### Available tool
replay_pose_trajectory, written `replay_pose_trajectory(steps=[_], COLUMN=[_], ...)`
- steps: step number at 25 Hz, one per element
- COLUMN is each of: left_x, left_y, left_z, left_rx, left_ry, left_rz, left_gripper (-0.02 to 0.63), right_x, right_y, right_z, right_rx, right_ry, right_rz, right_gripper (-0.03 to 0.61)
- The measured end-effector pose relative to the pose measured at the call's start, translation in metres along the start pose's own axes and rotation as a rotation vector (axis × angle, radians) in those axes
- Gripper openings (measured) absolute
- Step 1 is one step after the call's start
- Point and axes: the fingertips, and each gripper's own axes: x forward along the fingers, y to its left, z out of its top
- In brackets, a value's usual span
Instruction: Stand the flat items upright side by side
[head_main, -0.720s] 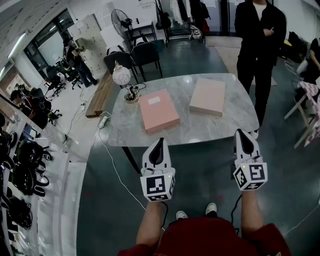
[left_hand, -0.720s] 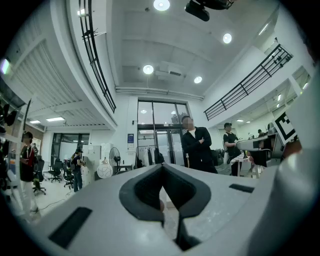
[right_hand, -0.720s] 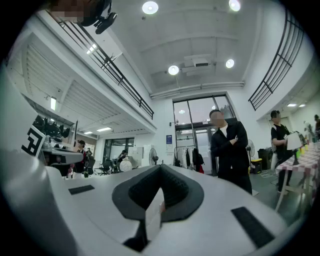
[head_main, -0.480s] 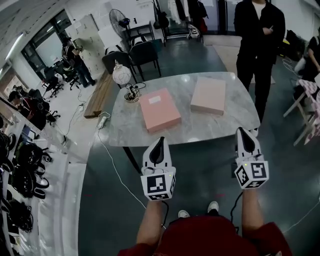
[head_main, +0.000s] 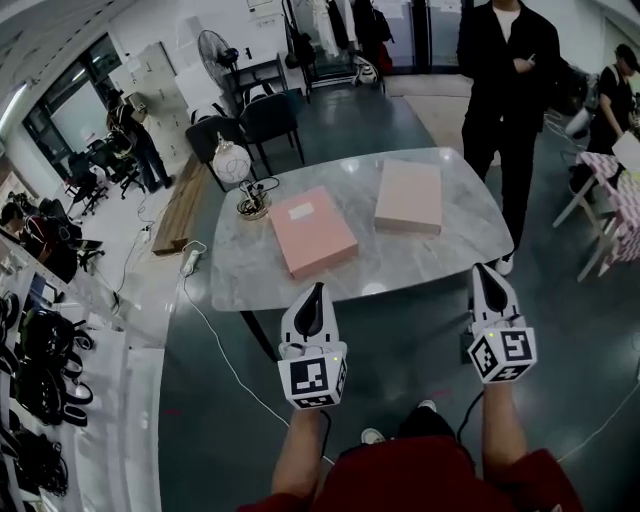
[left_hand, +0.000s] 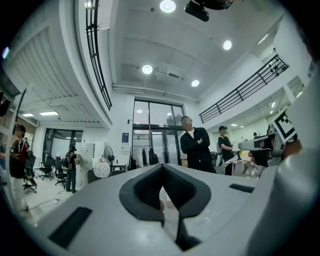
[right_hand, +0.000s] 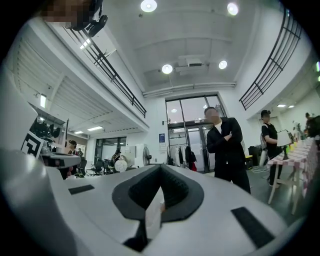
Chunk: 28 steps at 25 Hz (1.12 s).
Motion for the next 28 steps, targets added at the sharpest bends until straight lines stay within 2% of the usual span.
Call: replay_pose_trajectory(steps=[6, 13, 21, 28], left_x=[0.022, 0.078, 0.164, 0.237], left_y=[0.001, -0.006, -0.021, -0.054], left_z=[-0.007, -0.018, -0.024, -0.027], left_rx=[-0.014, 0.004, 0.014, 0.016], left_ry=[0.009, 0.03, 0.047, 0.068], left_rz=[-0.023, -0.031, -0.033, -0.051], left_gripper=[0.003, 0.003, 0.003, 0.003], right_x=[0.014, 0.065, 0.129, 0.169], right_y=[-0.012, -0.043, -0.099, -0.163], right_z=[-0.011, -0.03, -0.042, -0.045], right_rx=[0.007, 0.026, 0.047, 0.068], right_ry=[0.022, 0.041, 0.06, 0.067], right_rz=[-0.025, -0.027, -0.029, -0.047], right_gripper=[-0.002, -0.002, -0.002, -0.002])
